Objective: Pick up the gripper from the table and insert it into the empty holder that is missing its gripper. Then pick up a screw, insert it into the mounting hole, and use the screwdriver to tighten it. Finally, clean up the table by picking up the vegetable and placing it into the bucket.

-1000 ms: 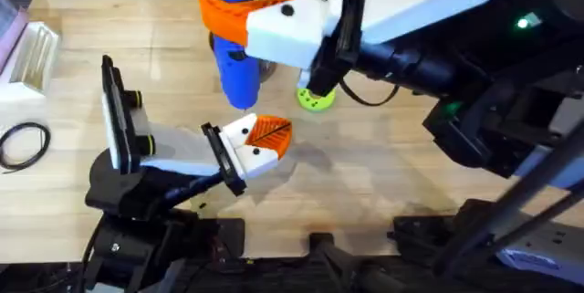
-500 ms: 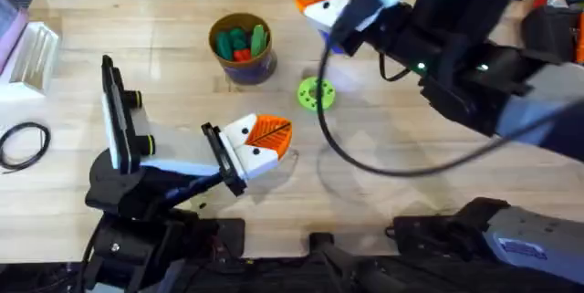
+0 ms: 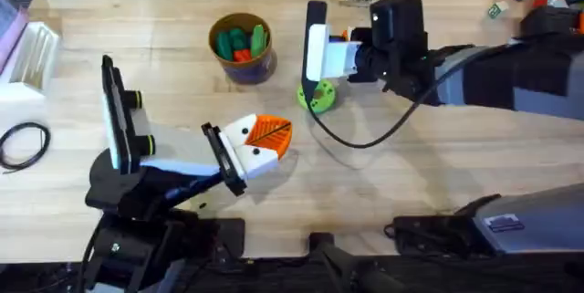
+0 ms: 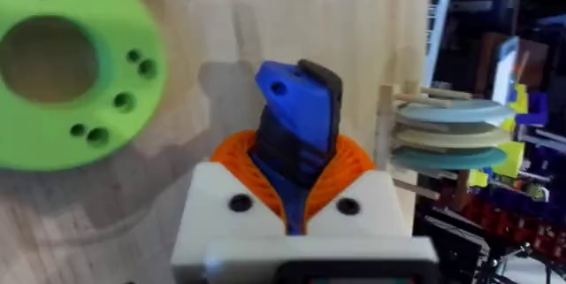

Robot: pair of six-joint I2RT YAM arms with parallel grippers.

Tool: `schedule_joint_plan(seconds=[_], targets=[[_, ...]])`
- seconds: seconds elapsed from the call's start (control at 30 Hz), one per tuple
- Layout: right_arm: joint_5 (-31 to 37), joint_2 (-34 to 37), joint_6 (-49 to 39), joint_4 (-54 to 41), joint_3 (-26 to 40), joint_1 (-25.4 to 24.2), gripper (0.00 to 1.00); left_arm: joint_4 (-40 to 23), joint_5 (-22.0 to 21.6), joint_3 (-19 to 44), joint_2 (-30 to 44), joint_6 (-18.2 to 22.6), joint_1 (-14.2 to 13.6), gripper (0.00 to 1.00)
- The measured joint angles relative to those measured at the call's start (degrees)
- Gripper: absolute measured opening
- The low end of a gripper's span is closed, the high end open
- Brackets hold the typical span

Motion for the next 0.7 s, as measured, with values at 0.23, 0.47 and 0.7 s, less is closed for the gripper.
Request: schedule_joint_plan(seconds=[0.23, 0.47, 0.7], targets=[[0.4, 2.5, -3.2, -4.4, 0.7, -0.1, 0.364, 0.0, 0.0, 0.0, 0.0, 0.0, 0.0, 0.012], [1.0, 2.2, -2.2, -5.9, 2.9, 0.0, 0.915, 0.0, 0.0, 0.0, 0.0, 0.0, 0.0, 0.012], [1.3, -0.6, 10.6, -9.2, 2.8, 0.0, 0.930, 0.0, 0.0, 0.0, 0.0, 0.1, 0.0, 0.746]])
